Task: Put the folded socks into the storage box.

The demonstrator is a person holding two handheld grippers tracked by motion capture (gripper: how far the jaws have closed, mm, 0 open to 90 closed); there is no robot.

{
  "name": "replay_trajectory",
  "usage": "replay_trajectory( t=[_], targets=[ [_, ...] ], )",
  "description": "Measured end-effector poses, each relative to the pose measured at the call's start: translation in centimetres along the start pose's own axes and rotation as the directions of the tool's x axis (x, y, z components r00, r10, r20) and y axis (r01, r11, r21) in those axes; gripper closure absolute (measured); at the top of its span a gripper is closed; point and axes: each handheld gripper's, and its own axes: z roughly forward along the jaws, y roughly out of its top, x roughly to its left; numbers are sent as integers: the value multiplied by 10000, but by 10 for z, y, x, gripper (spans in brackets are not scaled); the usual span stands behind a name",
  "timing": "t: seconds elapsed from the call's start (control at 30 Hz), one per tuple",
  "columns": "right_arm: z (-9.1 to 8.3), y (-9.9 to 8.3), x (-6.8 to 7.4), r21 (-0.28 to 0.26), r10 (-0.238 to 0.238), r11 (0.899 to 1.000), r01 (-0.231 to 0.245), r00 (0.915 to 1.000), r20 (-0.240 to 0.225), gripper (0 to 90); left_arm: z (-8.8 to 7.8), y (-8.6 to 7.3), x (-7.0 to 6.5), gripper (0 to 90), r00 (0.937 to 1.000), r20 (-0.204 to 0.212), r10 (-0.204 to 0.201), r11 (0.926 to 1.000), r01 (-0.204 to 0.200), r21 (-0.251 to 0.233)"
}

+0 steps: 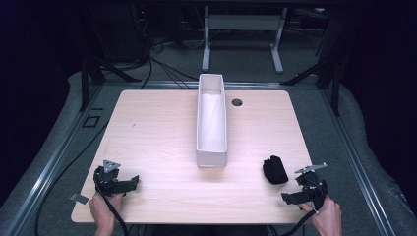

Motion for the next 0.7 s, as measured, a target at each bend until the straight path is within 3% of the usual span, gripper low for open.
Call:
replay_trajectory(
  t=[0.17,0.33,0.43,0.7],
  targets=[
    [-5,6,3,81,-47,10000,46,9999,119,9,0,0,0,1,10000,2,-1,10000,1,6],
    [-13,13,4,92,14,10000,-13,9999,-143,9,0,0,0,0,10000,2,5,10000,-5,5],
    [-18,18,6,186,31,9998,-32,10000,44,9,0,0,0,0,10000,1,6,10000,-6,3],
    [-20,32,6,524,186,9985,-153,9978,-632,0,0,0,0,0,10000,0,4,10000,-4,1]
  ],
)
